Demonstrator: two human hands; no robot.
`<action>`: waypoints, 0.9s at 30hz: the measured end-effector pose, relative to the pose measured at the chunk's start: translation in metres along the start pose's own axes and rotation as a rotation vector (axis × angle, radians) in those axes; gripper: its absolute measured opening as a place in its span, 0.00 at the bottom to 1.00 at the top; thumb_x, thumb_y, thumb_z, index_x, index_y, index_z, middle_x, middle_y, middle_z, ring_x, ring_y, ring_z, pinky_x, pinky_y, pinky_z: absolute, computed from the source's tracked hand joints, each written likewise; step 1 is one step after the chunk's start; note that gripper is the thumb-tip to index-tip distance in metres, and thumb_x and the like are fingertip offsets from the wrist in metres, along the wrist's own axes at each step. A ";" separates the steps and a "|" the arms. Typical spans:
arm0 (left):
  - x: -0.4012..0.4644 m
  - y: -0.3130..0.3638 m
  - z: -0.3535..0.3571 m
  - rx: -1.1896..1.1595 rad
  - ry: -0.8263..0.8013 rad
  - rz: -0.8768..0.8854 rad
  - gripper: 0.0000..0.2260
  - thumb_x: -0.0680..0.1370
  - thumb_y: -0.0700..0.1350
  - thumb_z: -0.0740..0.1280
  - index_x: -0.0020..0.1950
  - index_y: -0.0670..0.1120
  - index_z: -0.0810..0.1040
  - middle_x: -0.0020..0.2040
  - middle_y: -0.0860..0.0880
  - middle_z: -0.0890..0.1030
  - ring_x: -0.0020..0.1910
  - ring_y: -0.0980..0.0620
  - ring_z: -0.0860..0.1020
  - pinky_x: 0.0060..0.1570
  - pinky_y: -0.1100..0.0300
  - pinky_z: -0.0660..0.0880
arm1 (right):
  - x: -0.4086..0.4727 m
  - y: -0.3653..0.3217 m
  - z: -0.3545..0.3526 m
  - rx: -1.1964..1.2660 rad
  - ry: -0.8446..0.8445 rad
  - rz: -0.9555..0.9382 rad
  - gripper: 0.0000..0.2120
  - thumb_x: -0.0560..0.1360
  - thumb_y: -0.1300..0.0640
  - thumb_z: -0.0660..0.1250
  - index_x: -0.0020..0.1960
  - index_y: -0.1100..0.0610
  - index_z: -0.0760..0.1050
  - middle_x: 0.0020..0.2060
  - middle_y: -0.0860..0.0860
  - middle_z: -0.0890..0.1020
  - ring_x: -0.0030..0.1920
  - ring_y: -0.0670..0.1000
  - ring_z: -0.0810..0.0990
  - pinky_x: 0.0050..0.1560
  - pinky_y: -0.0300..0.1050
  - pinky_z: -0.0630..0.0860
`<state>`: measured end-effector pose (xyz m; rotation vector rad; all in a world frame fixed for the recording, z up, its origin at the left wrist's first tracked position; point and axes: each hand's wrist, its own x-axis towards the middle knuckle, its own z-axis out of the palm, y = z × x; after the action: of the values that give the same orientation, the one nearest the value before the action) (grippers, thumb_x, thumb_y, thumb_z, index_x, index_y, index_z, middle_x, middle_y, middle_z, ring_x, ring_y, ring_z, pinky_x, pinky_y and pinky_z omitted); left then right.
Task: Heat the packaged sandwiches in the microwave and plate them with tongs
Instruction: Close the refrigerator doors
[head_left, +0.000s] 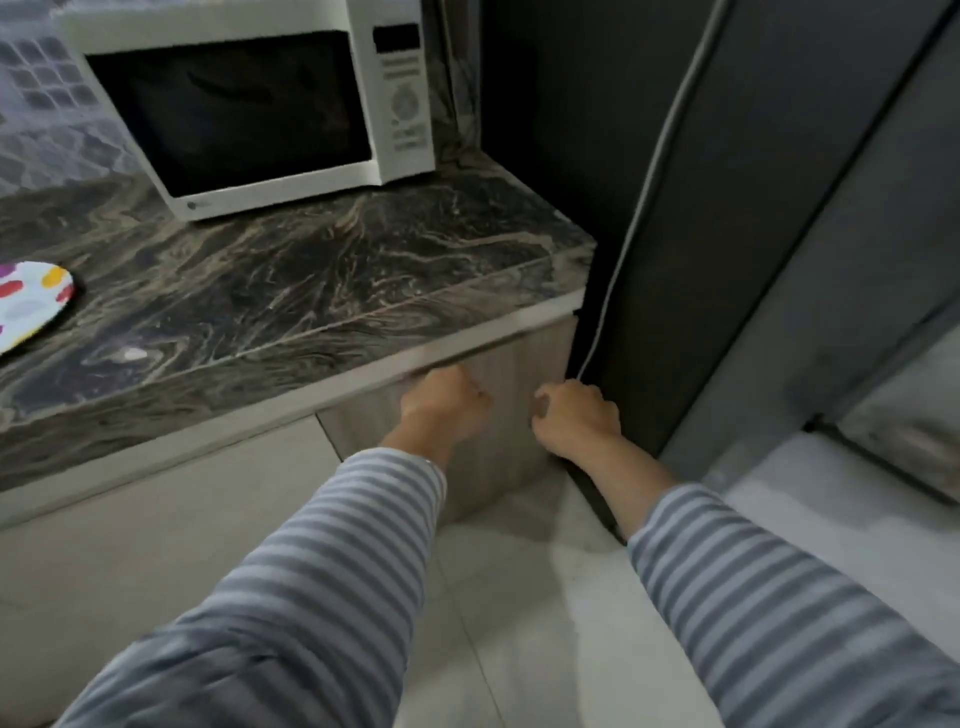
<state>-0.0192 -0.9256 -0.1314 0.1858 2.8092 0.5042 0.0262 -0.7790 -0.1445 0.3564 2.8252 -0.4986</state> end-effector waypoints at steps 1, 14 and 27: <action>-0.007 0.014 0.014 0.019 -0.038 0.029 0.15 0.75 0.50 0.60 0.58 0.50 0.80 0.60 0.47 0.80 0.59 0.44 0.78 0.56 0.54 0.75 | -0.013 0.020 0.004 0.011 -0.008 0.032 0.17 0.78 0.50 0.59 0.67 0.47 0.71 0.62 0.53 0.75 0.63 0.57 0.71 0.59 0.50 0.69; -0.103 0.278 0.179 0.069 -0.311 0.439 0.16 0.78 0.52 0.57 0.62 0.53 0.75 0.63 0.49 0.76 0.60 0.45 0.75 0.60 0.52 0.72 | -0.170 0.323 -0.027 0.141 0.100 0.455 0.18 0.77 0.51 0.59 0.66 0.49 0.71 0.63 0.53 0.75 0.65 0.57 0.71 0.61 0.51 0.68; -0.108 0.546 0.279 0.126 -0.400 0.791 0.16 0.77 0.52 0.59 0.65 0.54 0.74 0.65 0.52 0.75 0.64 0.50 0.73 0.62 0.56 0.70 | -0.210 0.555 -0.090 0.299 0.293 0.840 0.18 0.77 0.52 0.59 0.67 0.49 0.71 0.61 0.52 0.77 0.63 0.55 0.74 0.62 0.50 0.71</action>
<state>0.2077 -0.3471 -0.1600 1.2900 2.2825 0.3809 0.3607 -0.2810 -0.1705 1.6798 2.4977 -0.6933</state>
